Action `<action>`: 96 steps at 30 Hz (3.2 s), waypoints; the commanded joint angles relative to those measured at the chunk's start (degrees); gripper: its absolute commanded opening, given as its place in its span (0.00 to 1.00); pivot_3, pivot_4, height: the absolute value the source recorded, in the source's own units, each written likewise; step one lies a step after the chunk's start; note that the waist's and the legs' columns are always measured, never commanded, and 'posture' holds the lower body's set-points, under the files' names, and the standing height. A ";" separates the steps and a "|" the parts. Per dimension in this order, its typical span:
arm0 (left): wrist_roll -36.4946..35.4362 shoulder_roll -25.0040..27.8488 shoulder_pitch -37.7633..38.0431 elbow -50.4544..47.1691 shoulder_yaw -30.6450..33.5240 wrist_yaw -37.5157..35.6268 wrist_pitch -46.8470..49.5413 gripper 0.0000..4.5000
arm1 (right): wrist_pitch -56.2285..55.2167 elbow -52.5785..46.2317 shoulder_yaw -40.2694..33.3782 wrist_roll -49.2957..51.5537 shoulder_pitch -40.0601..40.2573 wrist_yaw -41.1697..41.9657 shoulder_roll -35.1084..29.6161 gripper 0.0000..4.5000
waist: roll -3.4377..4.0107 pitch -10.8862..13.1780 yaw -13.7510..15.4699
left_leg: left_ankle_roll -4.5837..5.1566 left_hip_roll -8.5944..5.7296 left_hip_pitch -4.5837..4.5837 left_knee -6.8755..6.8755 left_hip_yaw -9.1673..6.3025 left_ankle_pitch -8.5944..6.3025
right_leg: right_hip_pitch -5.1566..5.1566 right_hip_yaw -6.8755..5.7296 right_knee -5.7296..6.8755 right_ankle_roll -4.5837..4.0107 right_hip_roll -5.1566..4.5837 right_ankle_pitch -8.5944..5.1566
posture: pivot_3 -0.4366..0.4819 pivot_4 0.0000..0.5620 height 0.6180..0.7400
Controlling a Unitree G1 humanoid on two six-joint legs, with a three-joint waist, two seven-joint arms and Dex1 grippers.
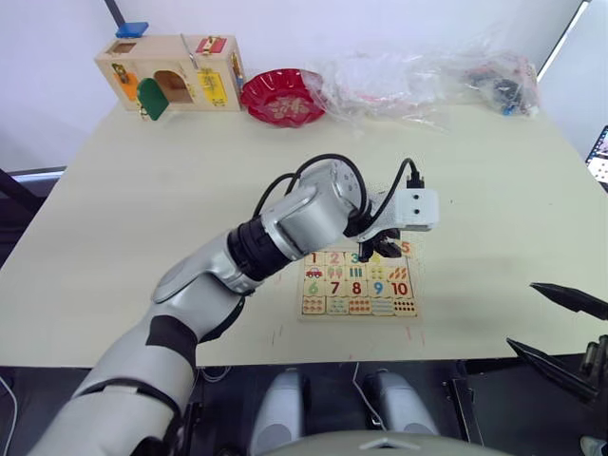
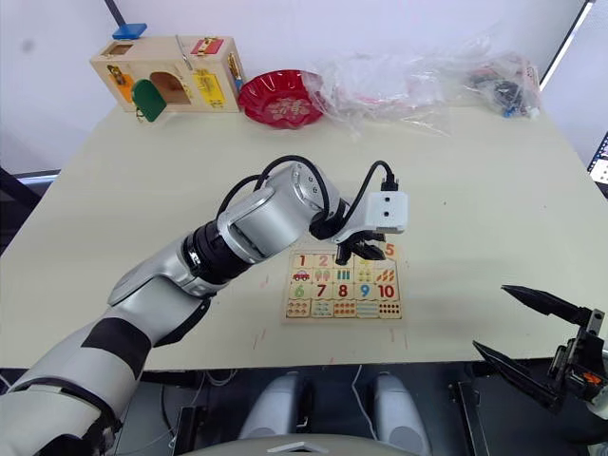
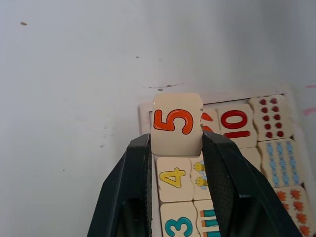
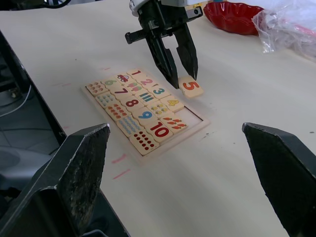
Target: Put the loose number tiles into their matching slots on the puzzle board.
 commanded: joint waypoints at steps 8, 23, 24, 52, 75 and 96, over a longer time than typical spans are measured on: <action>2.30 -2.35 1.43 1.57 -2.93 3.92 0.48 0.22 | -1.57 -0.97 -0.26 -0.23 -0.28 -0.47 0.04 1.00 | 0.02 0.02 0.01 | 0.00 -0.01 -0.01 0.00 -0.01 0.00 | 0.00 0.00 0.00 0.01 -0.01 0.00 | 0.48 0.27 1.00; 3.90 -4.59 2.14 4.76 -4.32 6.75 0.57 0.22 | -1.23 -2.31 0.37 -0.59 -0.34 -2.07 0.06 1.00 | 0.03 0.02 -0.02 | 0.00 -0.01 -0.01 0.00 0.00 0.00 | 0.00 0.00 0.00 0.02 -0.01 -0.01 | 0.48 0.27 1.00; 3.93 -4.57 2.14 4.70 -4.39 6.75 0.56 0.22 | -1.22 -2.35 0.35 -0.58 -0.33 -2.12 0.07 1.00 | 0.03 0.02 -0.03 | 0.00 -0.01 -0.01 0.00 0.00 0.00 | 0.00 0.00 0.00 0.02 -0.01 -0.01 | 0.48 0.27 1.00; 5.97 -5.95 -0.83 7.15 -6.94 3.93 -1.05 0.22 | -1.27 -3.88 1.60 -0.83 -0.68 -4.27 0.29 1.00 | 0.03 0.02 -0.02 | 0.01 -0.02 -0.03 0.00 0.00 -0.01 | 0.00 0.01 -0.03 0.03 -0.02 -0.01 | 0.48 0.27 1.00; 7.57 -6.94 -1.06 7.90 -6.83 2.03 -1.20 0.22 | -1.93 -3.33 2.34 -1.59 -0.88 -4.10 0.85 1.00 | 0.03 0.02 -0.03 | 0.02 -0.02 -0.03 0.00 0.00 -0.01 | 0.00 0.01 -0.04 0.04 -0.02 -0.03 | 0.48 0.27 1.00; 7.54 -6.99 -1.20 7.57 -6.60 2.08 -0.77 0.22 | -2.75 -2.63 3.00 -2.13 -0.98 -4.17 0.90 1.00 | 0.03 0.02 -0.03 | 0.02 -0.02 -0.03 0.00 0.01 -0.01 | 0.00 0.01 -0.04 0.05 -0.02 -0.03 | 0.48 0.27 1.00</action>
